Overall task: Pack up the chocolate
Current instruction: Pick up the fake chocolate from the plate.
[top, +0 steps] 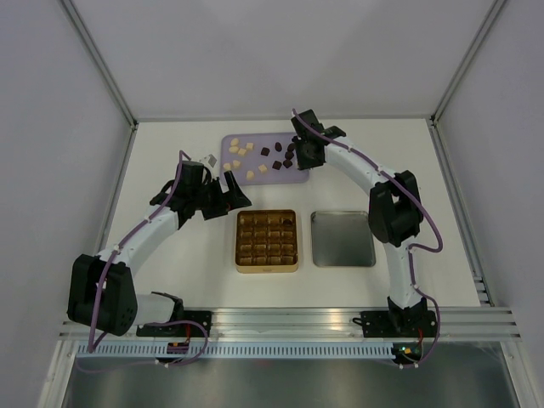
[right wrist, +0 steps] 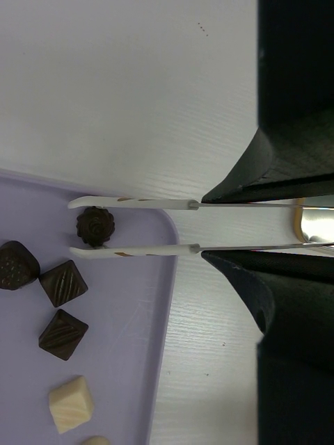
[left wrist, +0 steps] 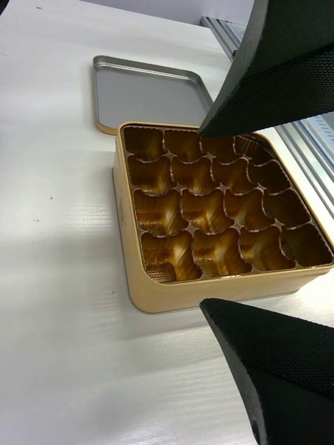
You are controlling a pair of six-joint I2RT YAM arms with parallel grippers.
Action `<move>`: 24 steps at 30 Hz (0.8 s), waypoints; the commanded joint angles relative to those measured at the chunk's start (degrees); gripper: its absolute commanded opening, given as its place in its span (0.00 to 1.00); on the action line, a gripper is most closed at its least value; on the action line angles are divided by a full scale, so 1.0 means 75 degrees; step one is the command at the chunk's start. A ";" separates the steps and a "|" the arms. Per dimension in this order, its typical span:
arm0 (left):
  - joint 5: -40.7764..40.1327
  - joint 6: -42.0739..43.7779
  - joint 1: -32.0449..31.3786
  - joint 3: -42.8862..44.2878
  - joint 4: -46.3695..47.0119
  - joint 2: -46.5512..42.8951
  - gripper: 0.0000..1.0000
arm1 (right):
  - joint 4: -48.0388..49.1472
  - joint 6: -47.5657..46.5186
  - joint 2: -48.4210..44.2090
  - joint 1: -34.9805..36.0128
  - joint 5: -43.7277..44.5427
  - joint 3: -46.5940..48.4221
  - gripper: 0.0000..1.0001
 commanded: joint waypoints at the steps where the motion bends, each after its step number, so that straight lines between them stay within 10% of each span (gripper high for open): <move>1: -0.0090 0.0236 -0.0027 0.0080 -0.0053 -0.0165 1.00 | 0.0291 -0.0053 -0.0783 -0.0022 -0.0109 -0.0179 0.24; 24: -0.0348 0.0201 -0.0016 -0.0588 -0.0193 -0.0388 1.00 | 0.0784 -0.0019 -0.4545 0.1534 -0.0391 -0.3729 0.18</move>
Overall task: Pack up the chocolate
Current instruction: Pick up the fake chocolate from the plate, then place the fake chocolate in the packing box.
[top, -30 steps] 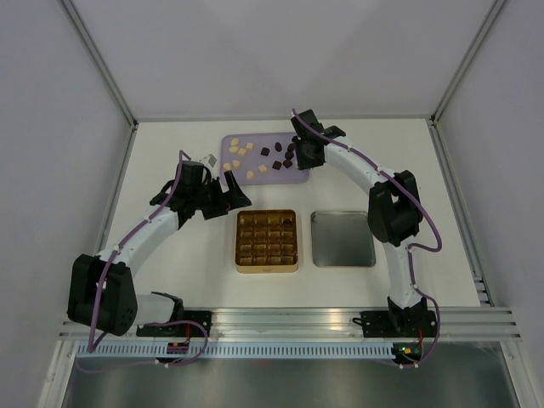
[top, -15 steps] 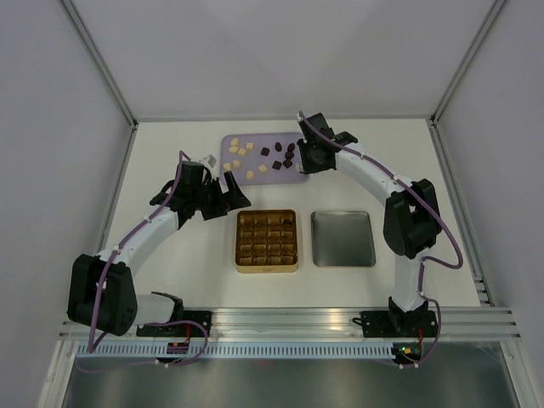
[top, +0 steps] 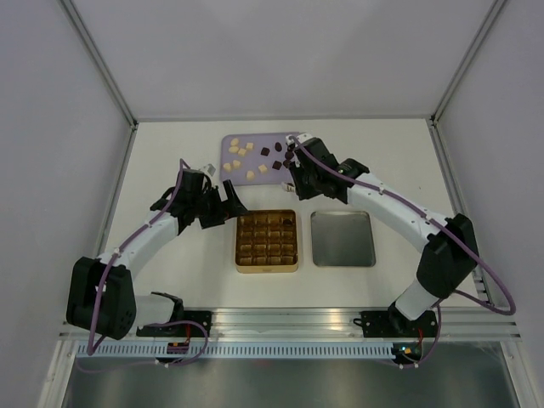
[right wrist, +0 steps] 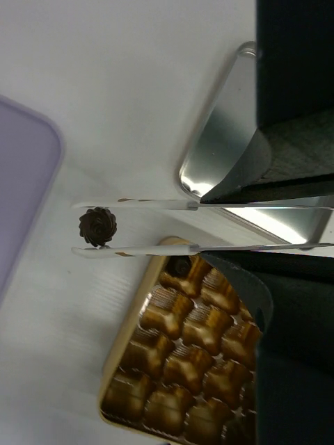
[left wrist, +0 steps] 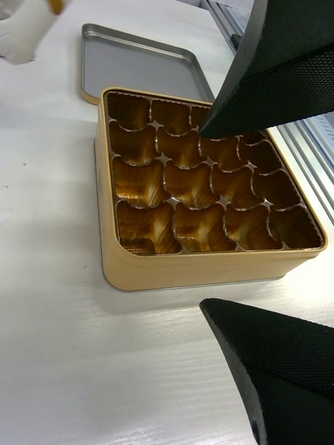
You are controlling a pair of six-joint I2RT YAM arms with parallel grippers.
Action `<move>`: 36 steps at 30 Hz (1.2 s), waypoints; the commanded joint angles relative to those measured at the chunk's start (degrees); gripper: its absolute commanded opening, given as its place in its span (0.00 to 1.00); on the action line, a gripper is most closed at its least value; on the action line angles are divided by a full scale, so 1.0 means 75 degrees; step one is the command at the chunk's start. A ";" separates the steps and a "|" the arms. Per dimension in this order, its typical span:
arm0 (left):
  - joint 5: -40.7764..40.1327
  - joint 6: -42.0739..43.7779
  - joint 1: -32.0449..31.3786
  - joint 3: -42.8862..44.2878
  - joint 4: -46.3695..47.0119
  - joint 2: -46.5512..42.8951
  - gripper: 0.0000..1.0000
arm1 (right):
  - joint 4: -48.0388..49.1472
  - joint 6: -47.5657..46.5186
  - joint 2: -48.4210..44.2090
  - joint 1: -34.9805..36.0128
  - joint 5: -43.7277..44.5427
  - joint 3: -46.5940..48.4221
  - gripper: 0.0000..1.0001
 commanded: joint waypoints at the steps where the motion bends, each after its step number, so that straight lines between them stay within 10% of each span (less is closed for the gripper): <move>1: -0.0179 0.0198 -0.0016 -0.0098 -0.0059 -0.0196 1.00 | -0.0037 0.0177 -0.0911 0.0458 0.0031 -0.0265 0.18; 36: 0.0079 0.0292 -0.0039 0.0054 -0.0071 0.0262 1.00 | -0.1164 -0.0116 -0.2179 0.1794 -0.0473 -0.1695 0.18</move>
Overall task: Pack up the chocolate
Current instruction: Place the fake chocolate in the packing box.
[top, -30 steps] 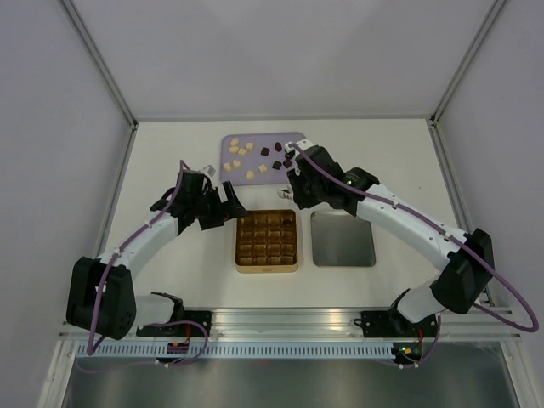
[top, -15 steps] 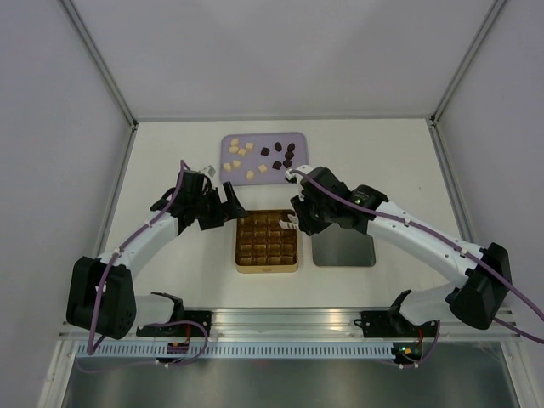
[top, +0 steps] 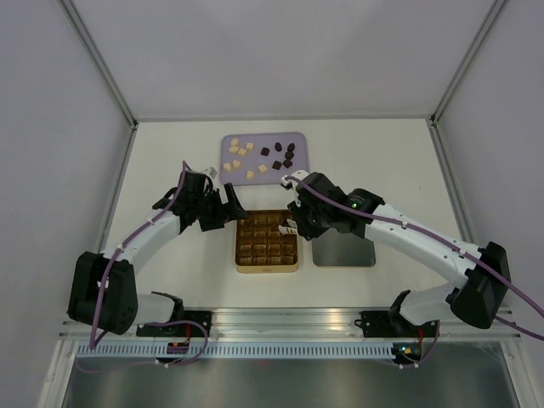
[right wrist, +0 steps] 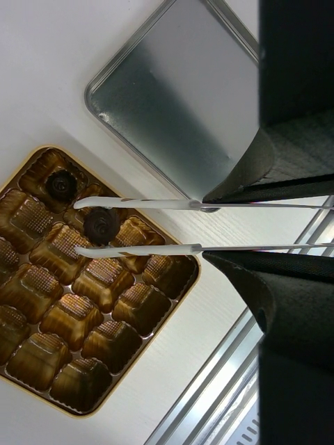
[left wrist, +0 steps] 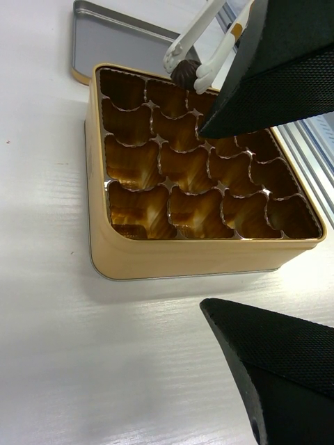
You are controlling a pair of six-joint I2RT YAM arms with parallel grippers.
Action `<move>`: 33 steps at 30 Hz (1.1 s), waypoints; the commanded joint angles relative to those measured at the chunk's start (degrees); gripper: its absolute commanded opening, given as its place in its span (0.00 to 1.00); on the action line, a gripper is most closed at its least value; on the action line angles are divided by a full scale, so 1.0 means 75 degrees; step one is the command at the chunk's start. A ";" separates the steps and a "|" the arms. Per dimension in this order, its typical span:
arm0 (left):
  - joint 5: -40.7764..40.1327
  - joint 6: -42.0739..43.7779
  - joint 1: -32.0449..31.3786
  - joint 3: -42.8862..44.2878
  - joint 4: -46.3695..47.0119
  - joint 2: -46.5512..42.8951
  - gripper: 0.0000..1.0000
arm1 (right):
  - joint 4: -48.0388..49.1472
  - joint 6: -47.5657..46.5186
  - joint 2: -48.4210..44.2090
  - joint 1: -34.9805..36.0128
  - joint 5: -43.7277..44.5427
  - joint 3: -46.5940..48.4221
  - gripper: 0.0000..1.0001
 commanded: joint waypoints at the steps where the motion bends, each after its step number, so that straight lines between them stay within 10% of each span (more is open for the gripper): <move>1: 0.0134 0.0175 -0.0051 0.0124 0.0069 0.0020 1.00 | 0.0020 -0.0081 0.0092 0.0087 0.0352 -0.0011 0.18; 33: 0.0087 0.0199 -0.0051 0.0007 0.0045 -0.0179 1.00 | 0.0500 -0.0058 0.0538 0.0181 0.0716 -0.0105 0.20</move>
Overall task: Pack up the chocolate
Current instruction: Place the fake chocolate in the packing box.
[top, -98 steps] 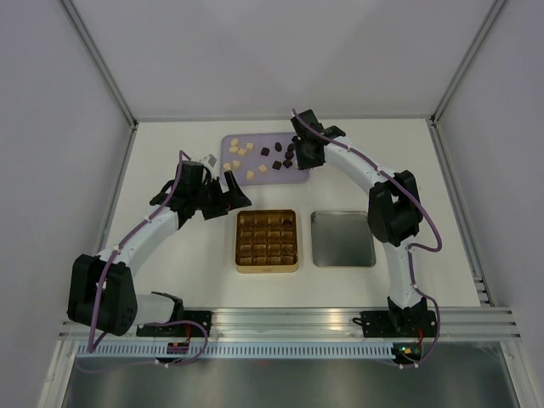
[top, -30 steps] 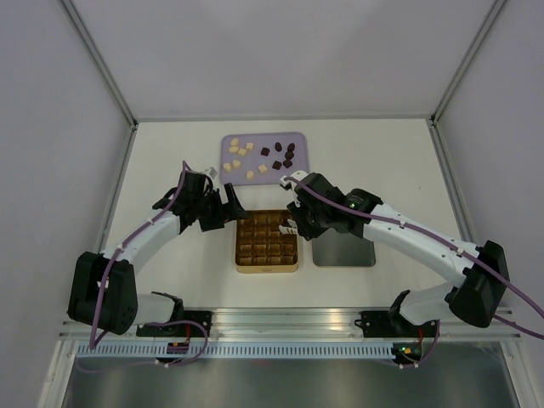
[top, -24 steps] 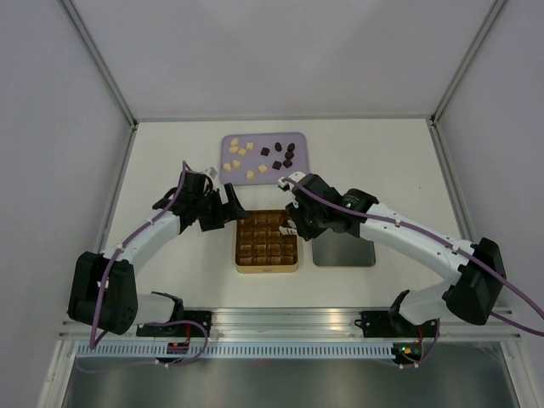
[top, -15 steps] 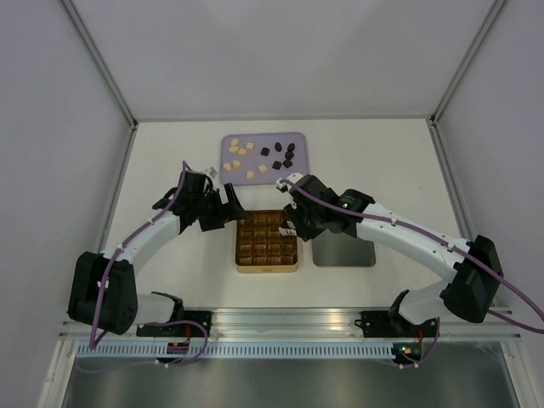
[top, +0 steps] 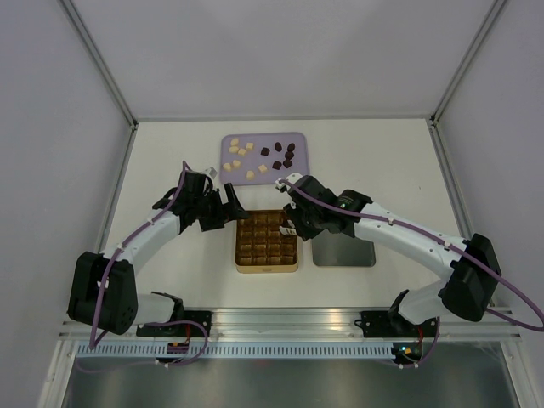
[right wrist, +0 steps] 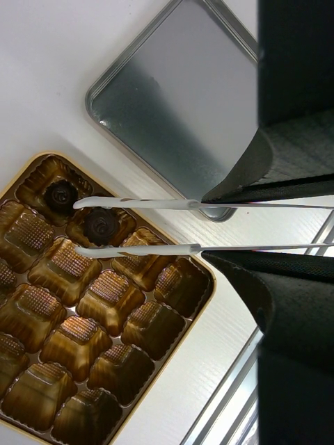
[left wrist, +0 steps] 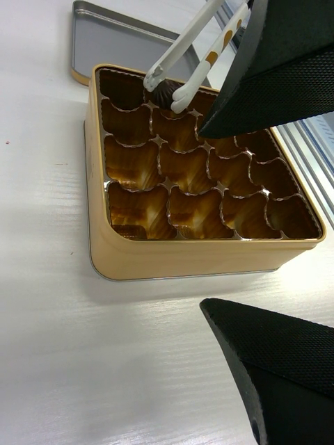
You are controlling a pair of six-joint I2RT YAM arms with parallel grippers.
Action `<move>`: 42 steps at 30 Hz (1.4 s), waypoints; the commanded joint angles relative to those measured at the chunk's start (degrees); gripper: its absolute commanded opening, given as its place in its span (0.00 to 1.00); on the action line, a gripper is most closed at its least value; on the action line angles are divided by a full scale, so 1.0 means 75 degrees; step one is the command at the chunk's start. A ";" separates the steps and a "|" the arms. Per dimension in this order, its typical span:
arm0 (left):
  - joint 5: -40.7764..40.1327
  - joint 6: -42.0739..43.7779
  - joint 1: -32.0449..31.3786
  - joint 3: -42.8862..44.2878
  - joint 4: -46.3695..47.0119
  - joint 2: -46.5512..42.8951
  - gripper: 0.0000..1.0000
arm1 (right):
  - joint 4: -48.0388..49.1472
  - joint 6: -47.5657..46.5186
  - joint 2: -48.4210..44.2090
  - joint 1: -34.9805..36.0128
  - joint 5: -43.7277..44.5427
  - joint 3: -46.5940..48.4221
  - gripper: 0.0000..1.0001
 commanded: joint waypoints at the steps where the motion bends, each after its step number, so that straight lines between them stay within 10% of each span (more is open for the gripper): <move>1: 0.0055 0.0193 -0.0048 0.0007 0.0037 -0.0165 1.00 | 0.0235 -0.0025 0.0016 0.0041 0.0241 -0.0012 0.20; 42: -0.0015 0.0193 -0.0036 -0.0016 0.0013 -0.0212 1.00 | -0.0046 0.0197 0.0191 0.0158 0.0311 0.0164 0.22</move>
